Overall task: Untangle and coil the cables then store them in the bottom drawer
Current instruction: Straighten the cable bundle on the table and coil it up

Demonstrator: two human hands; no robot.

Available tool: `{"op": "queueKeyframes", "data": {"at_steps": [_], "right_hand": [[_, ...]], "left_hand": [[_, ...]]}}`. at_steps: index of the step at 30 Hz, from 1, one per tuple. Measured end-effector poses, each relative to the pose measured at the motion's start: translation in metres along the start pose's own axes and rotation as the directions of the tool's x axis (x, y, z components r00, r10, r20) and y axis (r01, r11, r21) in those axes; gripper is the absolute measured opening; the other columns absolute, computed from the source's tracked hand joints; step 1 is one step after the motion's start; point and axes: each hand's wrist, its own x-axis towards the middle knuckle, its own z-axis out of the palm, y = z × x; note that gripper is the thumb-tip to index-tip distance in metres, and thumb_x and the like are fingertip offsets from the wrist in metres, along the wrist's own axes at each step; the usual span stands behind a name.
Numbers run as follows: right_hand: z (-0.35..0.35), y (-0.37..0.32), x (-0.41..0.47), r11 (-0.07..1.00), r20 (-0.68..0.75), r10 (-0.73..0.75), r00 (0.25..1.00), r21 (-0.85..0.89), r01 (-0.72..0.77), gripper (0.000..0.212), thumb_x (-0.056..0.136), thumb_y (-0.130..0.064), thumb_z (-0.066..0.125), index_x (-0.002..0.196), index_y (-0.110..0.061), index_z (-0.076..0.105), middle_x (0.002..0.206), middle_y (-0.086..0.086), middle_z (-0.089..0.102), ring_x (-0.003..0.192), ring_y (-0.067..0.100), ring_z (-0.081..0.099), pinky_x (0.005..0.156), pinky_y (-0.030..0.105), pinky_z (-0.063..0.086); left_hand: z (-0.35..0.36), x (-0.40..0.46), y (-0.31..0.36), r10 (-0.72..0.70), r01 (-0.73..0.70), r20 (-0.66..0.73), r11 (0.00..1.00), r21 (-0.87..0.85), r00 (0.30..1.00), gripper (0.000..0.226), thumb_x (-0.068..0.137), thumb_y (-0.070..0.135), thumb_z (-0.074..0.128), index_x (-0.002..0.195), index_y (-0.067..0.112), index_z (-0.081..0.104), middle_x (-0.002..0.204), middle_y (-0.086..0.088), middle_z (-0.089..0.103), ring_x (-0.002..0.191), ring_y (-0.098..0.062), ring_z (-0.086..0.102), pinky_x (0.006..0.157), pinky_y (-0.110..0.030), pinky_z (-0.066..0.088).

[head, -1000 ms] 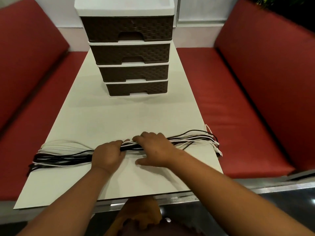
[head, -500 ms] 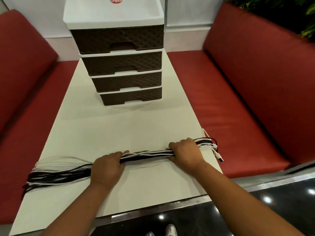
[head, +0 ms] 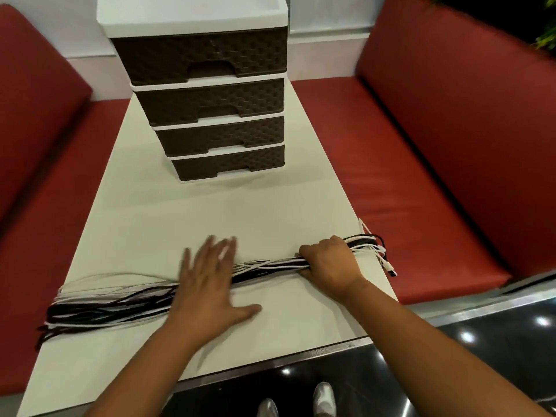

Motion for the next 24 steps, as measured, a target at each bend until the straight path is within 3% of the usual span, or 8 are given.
{"op": "queueKeyframes", "data": {"at_steps": [3,6,8,12,15,18,21,24], "right_hand": [[0.001,0.0,-0.002,1.0,0.001,-0.007,1.0,0.028,0.007,0.022,0.062,-0.037,0.075,0.064,-0.021,0.059,0.048,0.0,0.057,0.044,0.026,0.053,0.054,0.028,0.029],[-0.003,0.003,-0.002,0.995,-0.003,-0.023,1.0,0.1,0.023,0.017,0.066,-0.034,0.07,0.072,-0.019,0.064,0.052,0.001,0.061,0.046,0.027,0.056,0.055,0.029,0.03],[-0.012,0.01,0.003,0.978,0.035,-0.083,0.996,0.193,0.075,0.018,0.071,-0.031,0.062,0.081,-0.015,0.062,0.067,0.007,0.067,0.062,0.033,0.062,0.06,0.034,0.03],[-0.041,0.056,0.001,0.877,0.232,-0.333,0.914,0.431,0.21,0.049,0.078,-0.042,0.072,0.116,-0.012,0.06,0.108,0.007,0.061,0.103,0.022,0.052,0.089,0.032,0.037],[-0.049,0.113,-0.001,0.822,0.159,-0.05,0.986,0.567,-0.05,0.05,0.084,-0.038,0.07,0.127,-0.014,0.059,0.123,0.006,0.059,0.118,0.021,0.05,0.1,0.026,0.034],[-0.031,0.166,0.0,0.789,0.295,0.357,0.886,0.412,-0.455,0.037,0.093,-0.035,0.059,0.12,-0.011,0.062,0.121,0.013,0.062,0.115,0.032,0.055,0.095,0.034,0.042],[-0.018,0.173,-0.008,0.58,0.619,0.335,0.71,0.459,-0.673,0.034,0.096,-0.044,0.054,0.1,-0.012,0.066,0.096,0.009,0.065,0.088,0.024,0.06,0.072,0.029,0.045],[-0.021,0.169,-0.009,0.365,0.614,0.304,0.728,0.631,-0.684,0.025,0.093,-0.034,0.063,0.075,-0.018,0.061,0.07,0.0,0.055,0.06,0.013,0.045,0.054,0.021,0.037]], "left_hand": [[0.011,0.028,0.068,0.161,-0.158,0.084,0.987,-0.039,0.983,0.098,0.077,0.043,0.06,0.156,0.015,0.008,0.157,-0.005,0.027,0.144,-0.026,0.025,0.119,-0.043,0.01],[0.031,0.059,0.104,0.063,-0.061,0.029,0.995,-0.077,0.998,0.063,0.07,0.012,0.069,0.131,0.009,0.055,0.114,-0.008,0.063,0.1,-0.03,0.06,0.085,-0.041,0.047],[0.042,0.065,0.104,0.019,-0.028,-0.086,0.995,-0.099,0.996,0.027,0.069,0.011,0.064,0.096,0.015,0.062,0.081,-0.002,0.061,0.072,-0.028,0.059,0.062,-0.036,0.042],[0.049,0.066,0.102,-0.012,-0.009,-0.172,0.993,-0.12,0.985,0.009,0.074,0.022,0.048,0.075,0.017,0.055,0.06,0.001,0.056,0.056,-0.029,0.055,0.054,-0.032,0.029],[0.048,0.067,0.101,-0.041,0.025,-0.162,0.995,-0.097,0.986,0.025,0.077,0.04,0.048,0.066,0.018,0.055,0.053,-0.001,0.054,0.05,-0.031,0.054,0.049,-0.031,0.033],[0.048,0.07,0.101,-0.079,0.065,-0.191,0.995,-0.081,0.978,0.032,0.078,0.044,0.046,0.059,0.019,0.051,0.05,0.0,0.054,0.048,-0.031,0.054,0.048,-0.028,0.028],[0.049,0.07,0.102,-0.09,0.079,-0.209,0.995,-0.059,0.974,0.04,0.085,0.047,0.043,0.057,0.018,0.048,0.049,-0.001,0.054,0.047,-0.03,0.053,0.047,-0.027,0.026],[0.049,0.07,0.103,-0.111,0.104,-0.184,0.993,-0.048,0.977,0.036,0.084,0.044,0.047,0.058,0.019,0.049,0.049,0.0,0.054,0.047,-0.028,0.053,0.048,-0.026,0.026]]}}
